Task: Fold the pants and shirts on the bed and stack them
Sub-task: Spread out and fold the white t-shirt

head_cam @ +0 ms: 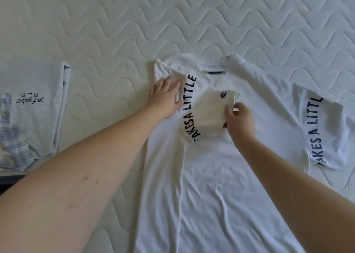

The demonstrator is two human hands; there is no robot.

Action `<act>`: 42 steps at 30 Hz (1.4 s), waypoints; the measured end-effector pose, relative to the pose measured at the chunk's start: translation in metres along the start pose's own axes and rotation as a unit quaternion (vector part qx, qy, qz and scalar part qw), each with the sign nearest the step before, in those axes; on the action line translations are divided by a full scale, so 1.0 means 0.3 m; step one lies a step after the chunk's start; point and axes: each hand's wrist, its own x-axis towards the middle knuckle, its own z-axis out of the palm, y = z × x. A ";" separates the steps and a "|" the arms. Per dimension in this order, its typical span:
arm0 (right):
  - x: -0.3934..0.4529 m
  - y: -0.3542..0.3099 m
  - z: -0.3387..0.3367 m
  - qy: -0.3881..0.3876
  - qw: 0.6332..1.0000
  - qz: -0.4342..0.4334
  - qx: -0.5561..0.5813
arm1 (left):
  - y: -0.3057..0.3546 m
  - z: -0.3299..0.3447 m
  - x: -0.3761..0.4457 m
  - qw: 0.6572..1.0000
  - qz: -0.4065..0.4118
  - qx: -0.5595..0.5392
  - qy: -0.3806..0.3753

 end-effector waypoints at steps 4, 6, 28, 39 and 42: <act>-0.062 0.039 -0.023 -0.160 0.987 -0.016 -0.020 | 0.001 0.029 -0.001 0.999 -0.002 0.029 -0.031; -0.089 0.048 -0.023 -0.241 0.969 -0.041 -0.038 | -0.006 0.033 -0.006 0.999 -0.004 0.031 -0.045; -0.201 0.044 -0.011 -0.258 0.931 0.145 -0.213 | 0.068 0.129 -0.238 0.994 0.029 -0.039 0.094; -0.271 0.134 0.020 -0.228 0.942 0.077 -0.232 | 0.122 0.254 -0.529 0.989 0.112 -0.020 0.096; -0.290 0.126 0.021 -0.231 0.955 0.105 -0.154 | 0.123 0.234 -0.541 0.986 0.113 -0.047 0.114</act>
